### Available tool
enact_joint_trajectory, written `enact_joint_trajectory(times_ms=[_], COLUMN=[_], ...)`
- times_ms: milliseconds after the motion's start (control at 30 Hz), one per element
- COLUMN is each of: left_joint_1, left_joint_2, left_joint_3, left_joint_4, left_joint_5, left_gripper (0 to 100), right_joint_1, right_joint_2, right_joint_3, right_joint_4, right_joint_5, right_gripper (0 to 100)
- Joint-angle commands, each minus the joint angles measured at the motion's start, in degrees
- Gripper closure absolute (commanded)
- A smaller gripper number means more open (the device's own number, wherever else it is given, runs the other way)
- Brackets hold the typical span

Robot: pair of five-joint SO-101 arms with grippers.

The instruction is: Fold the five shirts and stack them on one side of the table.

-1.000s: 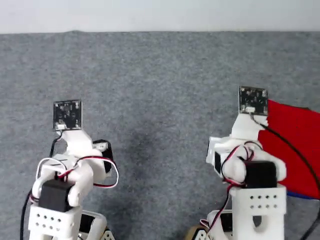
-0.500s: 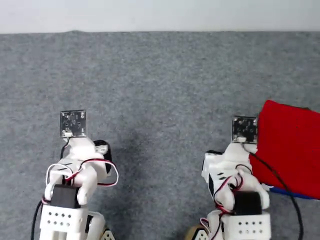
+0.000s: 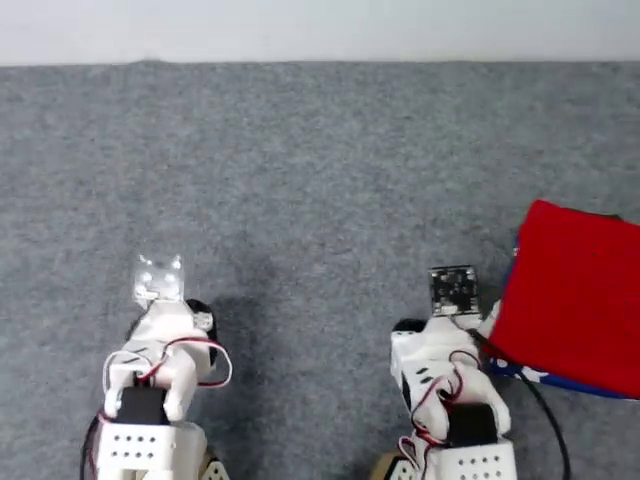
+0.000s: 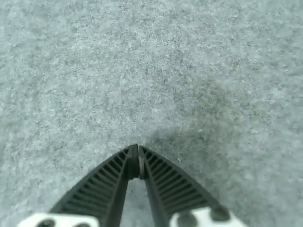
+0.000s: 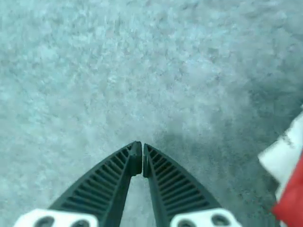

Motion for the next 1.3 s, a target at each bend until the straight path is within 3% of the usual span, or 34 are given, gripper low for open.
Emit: enact_joint_trajectory(times_ms=[0, 300, 567, 667, 1267], left_joint_1=[-0.18, -0.26, -0.44, -0.44, -0.35], left_joint_2=[-6.68, -13.89, -13.98, -13.98, -13.98], left_joint_3=[3.12, 3.12, 3.12, 3.12, 3.12], left_joint_4=[-1.32, 11.96, 12.13, 12.22, 12.22], left_joint_5=[-2.55, -2.99, -3.08, -2.73, -2.81], left_gripper=[100, 100, 100, 100, 100], right_joint_1=[-3.38, -4.62, -2.33, -2.33, 1.89], right_joint_2=[0.04, 0.75, 0.48, 0.57, 0.13], right_joint_3=[0.88, 0.88, 0.88, 0.88, 0.88], right_joint_4=[-0.84, 2.24, 11.47, 11.38, 11.56], right_joint_5=[-2.11, -4.84, -1.14, 2.64, 2.99], right_gripper=[99.0, 99.0, 99.0, 99.0, 99.0])
